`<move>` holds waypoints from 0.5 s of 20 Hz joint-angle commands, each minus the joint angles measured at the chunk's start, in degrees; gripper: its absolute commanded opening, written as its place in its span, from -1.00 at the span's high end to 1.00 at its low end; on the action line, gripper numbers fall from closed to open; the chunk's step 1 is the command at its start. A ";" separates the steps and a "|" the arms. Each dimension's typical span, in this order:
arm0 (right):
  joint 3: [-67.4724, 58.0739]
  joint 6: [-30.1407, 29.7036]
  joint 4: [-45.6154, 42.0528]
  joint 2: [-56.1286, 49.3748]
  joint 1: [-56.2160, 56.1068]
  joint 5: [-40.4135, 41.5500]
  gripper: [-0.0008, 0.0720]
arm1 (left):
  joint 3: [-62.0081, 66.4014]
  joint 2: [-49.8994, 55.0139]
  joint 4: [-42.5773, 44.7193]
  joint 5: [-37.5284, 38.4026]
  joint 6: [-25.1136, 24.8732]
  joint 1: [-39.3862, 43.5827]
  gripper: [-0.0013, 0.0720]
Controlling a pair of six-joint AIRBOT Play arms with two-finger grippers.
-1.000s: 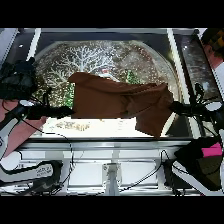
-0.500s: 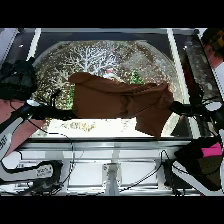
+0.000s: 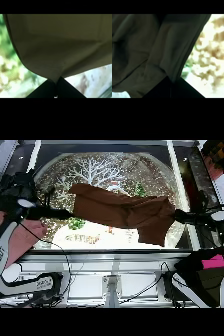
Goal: Fold the clothes and pants, and hang the long-sleeved shirts on hangers.
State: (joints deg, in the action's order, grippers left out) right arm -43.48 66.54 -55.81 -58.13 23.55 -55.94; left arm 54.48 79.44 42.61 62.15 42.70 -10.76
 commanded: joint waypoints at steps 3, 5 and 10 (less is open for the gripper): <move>-7.74 -0.26 0.04 9.14 -0.02 -2.86 0.93 | 15.72 -7.48 -1.11 -1.20 -0.11 -0.09 0.92; -11.32 -0.26 0.11 12.72 -0.02 -4.15 0.94 | 19.82 -11.32 -1.11 -5.16 -0.11 -0.11 0.92; -23.17 -0.26 0.24 22.43 -0.04 -3.80 0.93 | 21.64 -23.78 -1.11 -23.93 -0.11 -2.67 0.92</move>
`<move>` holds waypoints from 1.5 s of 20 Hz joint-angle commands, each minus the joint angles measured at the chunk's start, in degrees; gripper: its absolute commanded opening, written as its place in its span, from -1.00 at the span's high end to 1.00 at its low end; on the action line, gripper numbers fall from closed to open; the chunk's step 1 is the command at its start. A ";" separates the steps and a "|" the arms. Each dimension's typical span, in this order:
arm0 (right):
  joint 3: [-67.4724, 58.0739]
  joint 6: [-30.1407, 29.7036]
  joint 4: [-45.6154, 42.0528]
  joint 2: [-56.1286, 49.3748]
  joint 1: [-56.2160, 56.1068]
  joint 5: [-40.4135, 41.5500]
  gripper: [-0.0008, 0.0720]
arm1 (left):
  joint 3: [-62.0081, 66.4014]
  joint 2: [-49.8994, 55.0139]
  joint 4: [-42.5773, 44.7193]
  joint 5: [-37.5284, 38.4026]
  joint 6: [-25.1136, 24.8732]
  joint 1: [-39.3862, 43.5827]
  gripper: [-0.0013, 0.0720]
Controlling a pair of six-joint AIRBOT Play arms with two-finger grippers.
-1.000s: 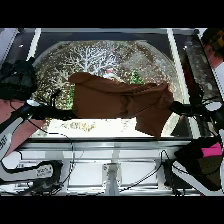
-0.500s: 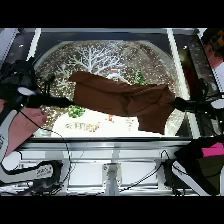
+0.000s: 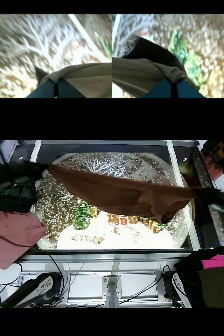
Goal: Fold the clothes and pants, and hang the long-sleeved shirts on hangers.
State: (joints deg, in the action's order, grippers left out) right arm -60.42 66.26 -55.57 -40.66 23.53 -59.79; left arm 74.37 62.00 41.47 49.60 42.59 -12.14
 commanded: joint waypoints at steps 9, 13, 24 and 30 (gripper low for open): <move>-28.50 1.29 2.05 14.03 -0.02 1.44 0.93 | 1.73 -24.44 0.07 -32.81 -0.02 -2.62 0.92; -34.91 5.51 1.88 14.60 0.00 -1.81 0.93 | 1.73 -28.48 0.09 -33.79 -0.02 -2.62 0.92; -36.35 12.85 -3.50 4.31 -0.02 -9.55 0.94 | 1.66 -18.91 0.04 -18.08 2.49 -2.60 0.92; -30.93 13.22 0.04 -13.14 -0.02 -18.58 0.93 | 1.66 -2.58 0.07 -4.74 2.60 -1.18 0.92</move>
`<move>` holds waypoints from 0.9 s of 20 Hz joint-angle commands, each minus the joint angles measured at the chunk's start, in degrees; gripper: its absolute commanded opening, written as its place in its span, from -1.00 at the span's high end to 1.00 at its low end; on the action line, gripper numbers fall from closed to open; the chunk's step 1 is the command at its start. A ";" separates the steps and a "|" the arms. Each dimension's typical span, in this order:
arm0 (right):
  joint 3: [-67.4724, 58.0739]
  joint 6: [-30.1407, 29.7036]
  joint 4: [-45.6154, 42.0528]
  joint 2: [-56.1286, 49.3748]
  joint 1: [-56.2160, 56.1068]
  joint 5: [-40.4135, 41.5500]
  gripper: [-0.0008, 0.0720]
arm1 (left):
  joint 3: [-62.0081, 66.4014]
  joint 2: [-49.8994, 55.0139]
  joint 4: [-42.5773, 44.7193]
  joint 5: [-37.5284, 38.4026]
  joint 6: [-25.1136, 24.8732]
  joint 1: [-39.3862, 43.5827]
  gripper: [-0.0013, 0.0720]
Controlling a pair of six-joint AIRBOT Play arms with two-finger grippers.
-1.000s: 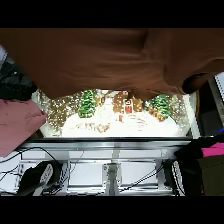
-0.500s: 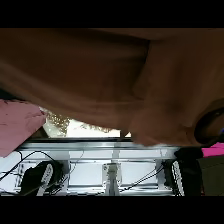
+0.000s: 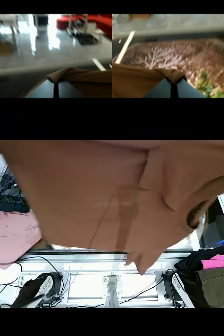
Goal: Fold the clothes and pants, and hang the long-sleeved shirts on hangers.
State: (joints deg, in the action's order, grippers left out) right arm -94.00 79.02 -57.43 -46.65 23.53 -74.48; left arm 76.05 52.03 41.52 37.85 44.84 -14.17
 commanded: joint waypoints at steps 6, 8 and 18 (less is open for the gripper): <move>11.82 0.33 3.80 -23.08 -3.58 7.65 0.93 | -0.02 24.17 0.02 -0.94 0.09 5.95 0.92; 12.70 0.13 3.63 -27.34 -5.84 14.05 0.93 | -0.02 27.52 0.00 -5.05 0.11 6.73 0.92; 12.74 -2.16 3.06 -39.71 -14.29 40.48 0.94 | -0.02 33.62 0.00 -20.31 0.11 7.37 0.92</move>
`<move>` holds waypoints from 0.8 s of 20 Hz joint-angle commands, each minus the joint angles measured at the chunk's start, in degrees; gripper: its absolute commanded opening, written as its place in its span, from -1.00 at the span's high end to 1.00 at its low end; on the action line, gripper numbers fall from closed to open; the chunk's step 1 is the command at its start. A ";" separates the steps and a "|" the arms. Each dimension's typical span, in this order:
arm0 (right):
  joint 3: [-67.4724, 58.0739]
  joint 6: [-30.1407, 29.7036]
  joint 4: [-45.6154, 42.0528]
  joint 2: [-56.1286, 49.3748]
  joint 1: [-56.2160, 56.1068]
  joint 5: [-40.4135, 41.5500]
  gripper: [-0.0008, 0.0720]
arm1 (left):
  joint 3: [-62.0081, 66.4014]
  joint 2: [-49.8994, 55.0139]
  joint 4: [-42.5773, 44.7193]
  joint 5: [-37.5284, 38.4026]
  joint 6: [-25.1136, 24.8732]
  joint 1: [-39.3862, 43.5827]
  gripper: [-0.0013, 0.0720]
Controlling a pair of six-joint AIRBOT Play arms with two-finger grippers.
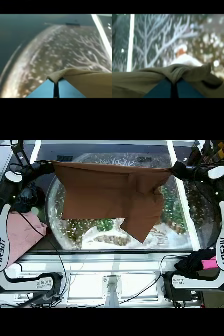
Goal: Fold the clothes and pants, and hang the long-sleeved shirts on hangers.
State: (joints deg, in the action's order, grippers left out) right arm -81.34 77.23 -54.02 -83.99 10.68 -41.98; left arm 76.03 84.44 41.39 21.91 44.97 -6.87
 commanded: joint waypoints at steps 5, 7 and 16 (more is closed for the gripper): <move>0.09 -0.37 -1.05 -4.35 -1.46 13.46 0.94 | 0.00 4.74 0.11 -5.29 0.00 0.15 0.92; 0.09 -0.35 -1.11 -5.77 -1.51 15.89 0.93 | 0.00 6.86 0.11 -6.99 0.00 0.90 0.92; 0.09 -0.35 -1.31 -12.81 -4.85 24.30 0.93 | 0.04 13.38 0.15 -30.69 0.00 8.28 0.92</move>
State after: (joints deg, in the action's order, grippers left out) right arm -81.23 76.86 -55.35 -94.74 7.29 -21.65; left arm 76.03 95.96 41.52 0.56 44.95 -0.47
